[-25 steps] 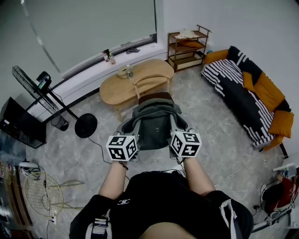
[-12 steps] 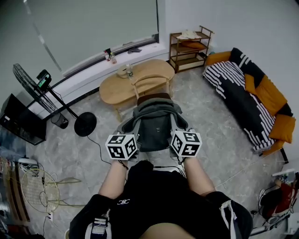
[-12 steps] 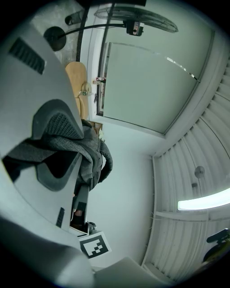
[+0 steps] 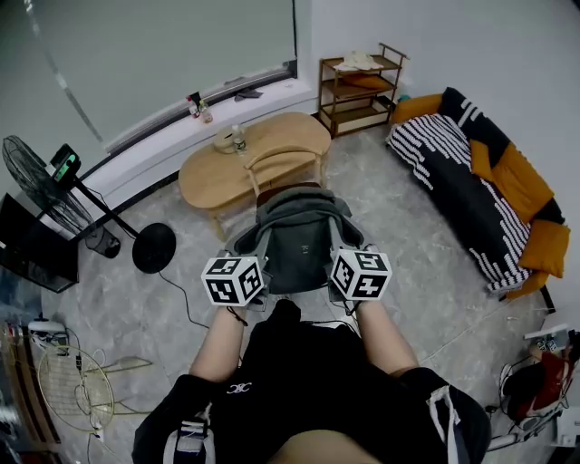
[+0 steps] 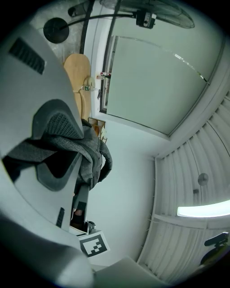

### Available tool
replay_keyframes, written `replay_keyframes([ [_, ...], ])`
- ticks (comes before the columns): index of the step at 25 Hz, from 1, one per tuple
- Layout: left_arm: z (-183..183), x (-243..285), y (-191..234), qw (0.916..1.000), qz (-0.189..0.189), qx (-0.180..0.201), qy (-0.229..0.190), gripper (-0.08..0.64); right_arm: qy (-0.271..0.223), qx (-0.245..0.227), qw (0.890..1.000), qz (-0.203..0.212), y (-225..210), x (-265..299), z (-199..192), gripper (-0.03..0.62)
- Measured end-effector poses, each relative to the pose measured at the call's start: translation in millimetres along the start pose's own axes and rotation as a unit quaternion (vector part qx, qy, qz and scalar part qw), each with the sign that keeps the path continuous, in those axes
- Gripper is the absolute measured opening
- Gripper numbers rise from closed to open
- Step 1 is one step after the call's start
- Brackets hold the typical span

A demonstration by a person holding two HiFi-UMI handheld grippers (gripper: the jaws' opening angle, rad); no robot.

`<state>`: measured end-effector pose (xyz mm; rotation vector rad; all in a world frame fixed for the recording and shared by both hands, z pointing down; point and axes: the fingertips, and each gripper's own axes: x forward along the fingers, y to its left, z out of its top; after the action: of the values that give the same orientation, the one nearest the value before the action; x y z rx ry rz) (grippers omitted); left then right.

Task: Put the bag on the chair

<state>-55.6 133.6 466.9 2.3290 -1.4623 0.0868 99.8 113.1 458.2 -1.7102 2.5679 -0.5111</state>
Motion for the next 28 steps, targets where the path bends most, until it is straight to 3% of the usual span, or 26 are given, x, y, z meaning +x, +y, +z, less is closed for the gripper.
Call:
replay_keyframes([
  [16,116.1,182.9,183.9,0.9992,-0.035,0.003,0.018,0.078,0.011,0.017,0.999,-0.026,-2.2,270.2,54.7,0.066],
  [23,133.5,238.4,236.3,0.9983,-0.041,0.014,0.040,0.078,0.020,0.046,0.998,-0.035,-10.6,344.6,49.2,0.066],
  [28,129.2,267.4,255.4,0.9979,-0.035,0.000,0.054,0.078,0.037,0.055,0.997,-0.034,-23.6,375.6,40.2,0.064],
])
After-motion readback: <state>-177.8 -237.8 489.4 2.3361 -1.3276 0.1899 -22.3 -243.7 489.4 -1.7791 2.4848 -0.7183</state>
